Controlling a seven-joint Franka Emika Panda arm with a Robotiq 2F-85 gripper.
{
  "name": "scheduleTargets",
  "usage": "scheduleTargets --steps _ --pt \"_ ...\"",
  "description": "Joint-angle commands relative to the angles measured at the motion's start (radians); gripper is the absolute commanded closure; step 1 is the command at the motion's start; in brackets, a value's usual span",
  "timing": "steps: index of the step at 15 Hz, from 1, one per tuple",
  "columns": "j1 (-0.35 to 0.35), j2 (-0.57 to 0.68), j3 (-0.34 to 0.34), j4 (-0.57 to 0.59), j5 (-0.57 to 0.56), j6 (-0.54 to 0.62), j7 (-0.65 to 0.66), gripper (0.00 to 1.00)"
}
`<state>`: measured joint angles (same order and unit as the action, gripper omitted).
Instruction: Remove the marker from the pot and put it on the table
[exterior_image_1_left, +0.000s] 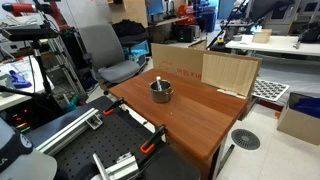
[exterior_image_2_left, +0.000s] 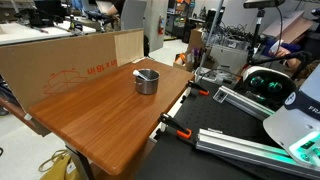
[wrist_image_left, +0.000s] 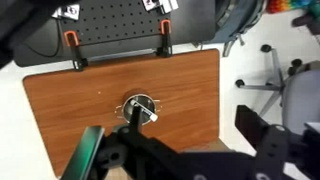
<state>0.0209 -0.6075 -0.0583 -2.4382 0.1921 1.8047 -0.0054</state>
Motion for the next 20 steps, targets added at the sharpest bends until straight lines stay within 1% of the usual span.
scheduleTargets --steps 1,15,20 --pt "-0.014 0.001 0.011 0.005 0.006 -0.004 -0.006 0.00" --pt "-0.014 0.001 0.011 0.009 0.006 -0.004 -0.006 0.00" --pt "-0.018 0.079 0.082 -0.003 -0.118 0.047 0.013 0.00"
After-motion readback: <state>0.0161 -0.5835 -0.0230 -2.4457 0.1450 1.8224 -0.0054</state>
